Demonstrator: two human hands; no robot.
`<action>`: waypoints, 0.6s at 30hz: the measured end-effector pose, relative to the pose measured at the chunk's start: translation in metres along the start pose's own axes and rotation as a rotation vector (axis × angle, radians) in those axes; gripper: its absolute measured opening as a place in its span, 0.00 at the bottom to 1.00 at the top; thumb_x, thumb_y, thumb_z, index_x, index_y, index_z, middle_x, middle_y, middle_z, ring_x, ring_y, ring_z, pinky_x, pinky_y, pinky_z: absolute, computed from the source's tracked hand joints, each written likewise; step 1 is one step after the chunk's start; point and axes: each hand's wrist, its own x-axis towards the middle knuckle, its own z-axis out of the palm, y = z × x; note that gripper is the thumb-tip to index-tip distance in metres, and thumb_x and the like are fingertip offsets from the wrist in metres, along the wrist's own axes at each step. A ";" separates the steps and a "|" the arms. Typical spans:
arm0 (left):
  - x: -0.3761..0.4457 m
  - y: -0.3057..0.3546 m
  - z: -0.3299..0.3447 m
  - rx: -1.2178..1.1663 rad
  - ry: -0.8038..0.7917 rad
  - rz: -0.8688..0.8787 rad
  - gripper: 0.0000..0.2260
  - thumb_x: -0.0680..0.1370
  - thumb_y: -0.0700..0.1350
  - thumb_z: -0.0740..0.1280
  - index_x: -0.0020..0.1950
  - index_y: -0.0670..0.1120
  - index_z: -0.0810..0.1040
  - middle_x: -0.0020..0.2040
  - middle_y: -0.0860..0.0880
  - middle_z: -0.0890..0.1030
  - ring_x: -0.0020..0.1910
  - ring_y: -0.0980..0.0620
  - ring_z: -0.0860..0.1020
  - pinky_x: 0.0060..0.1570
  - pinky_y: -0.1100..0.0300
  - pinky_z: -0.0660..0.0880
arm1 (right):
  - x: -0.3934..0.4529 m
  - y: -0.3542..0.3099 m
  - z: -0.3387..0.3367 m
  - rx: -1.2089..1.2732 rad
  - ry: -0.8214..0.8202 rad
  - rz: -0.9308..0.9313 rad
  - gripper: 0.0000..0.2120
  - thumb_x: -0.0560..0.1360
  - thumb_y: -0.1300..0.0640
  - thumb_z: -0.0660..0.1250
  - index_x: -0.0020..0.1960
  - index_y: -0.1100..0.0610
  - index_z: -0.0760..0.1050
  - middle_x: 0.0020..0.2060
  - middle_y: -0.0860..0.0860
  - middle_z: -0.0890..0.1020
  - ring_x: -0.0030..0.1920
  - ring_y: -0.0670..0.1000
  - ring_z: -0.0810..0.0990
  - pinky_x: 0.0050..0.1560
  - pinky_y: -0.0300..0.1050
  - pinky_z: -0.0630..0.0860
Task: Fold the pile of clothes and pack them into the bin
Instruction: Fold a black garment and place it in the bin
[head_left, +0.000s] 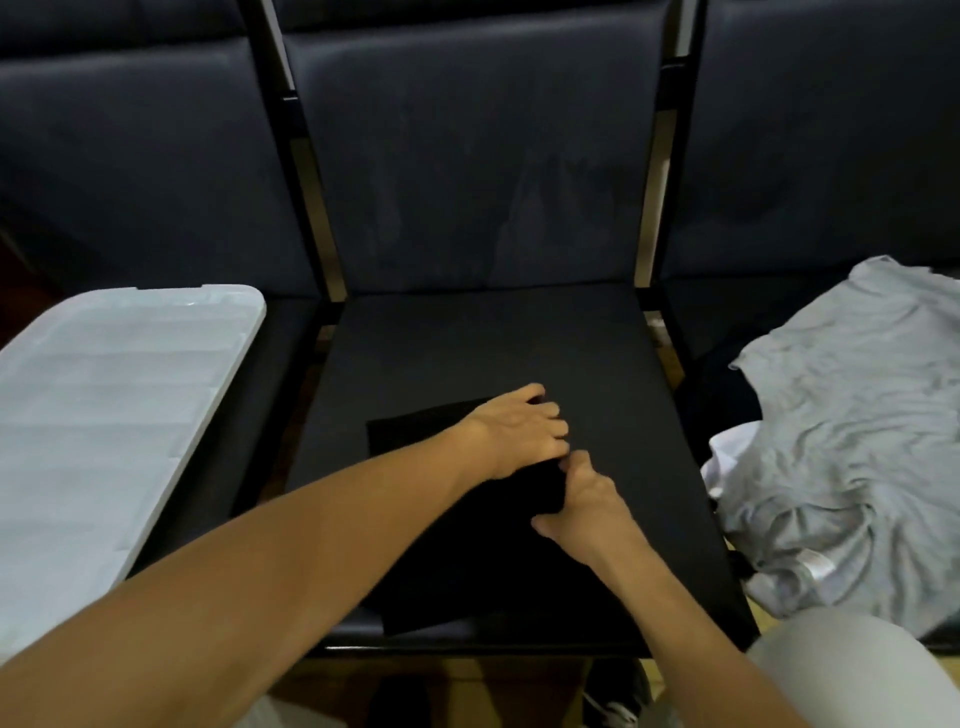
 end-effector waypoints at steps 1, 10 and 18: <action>0.003 0.000 -0.003 0.071 -0.009 0.010 0.21 0.74 0.47 0.71 0.66 0.51 0.74 0.65 0.51 0.72 0.69 0.48 0.66 0.74 0.46 0.55 | 0.000 0.000 -0.001 0.000 -0.011 -0.025 0.26 0.73 0.56 0.72 0.67 0.56 0.67 0.54 0.52 0.77 0.51 0.53 0.80 0.44 0.45 0.77; -0.174 -0.012 0.011 -0.323 0.070 -0.442 0.21 0.79 0.49 0.65 0.71 0.51 0.67 0.62 0.49 0.78 0.60 0.44 0.77 0.57 0.49 0.73 | -0.051 -0.046 -0.011 -0.363 0.260 -0.703 0.12 0.80 0.44 0.61 0.57 0.49 0.76 0.48 0.47 0.79 0.52 0.51 0.78 0.50 0.47 0.75; -0.431 0.086 0.042 -0.311 0.445 -1.107 0.09 0.68 0.44 0.60 0.43 0.46 0.79 0.35 0.49 0.77 0.32 0.43 0.77 0.27 0.55 0.71 | -0.161 -0.198 0.062 -0.440 0.295 -1.257 0.17 0.78 0.63 0.63 0.63 0.47 0.75 0.49 0.51 0.80 0.48 0.56 0.78 0.48 0.50 0.76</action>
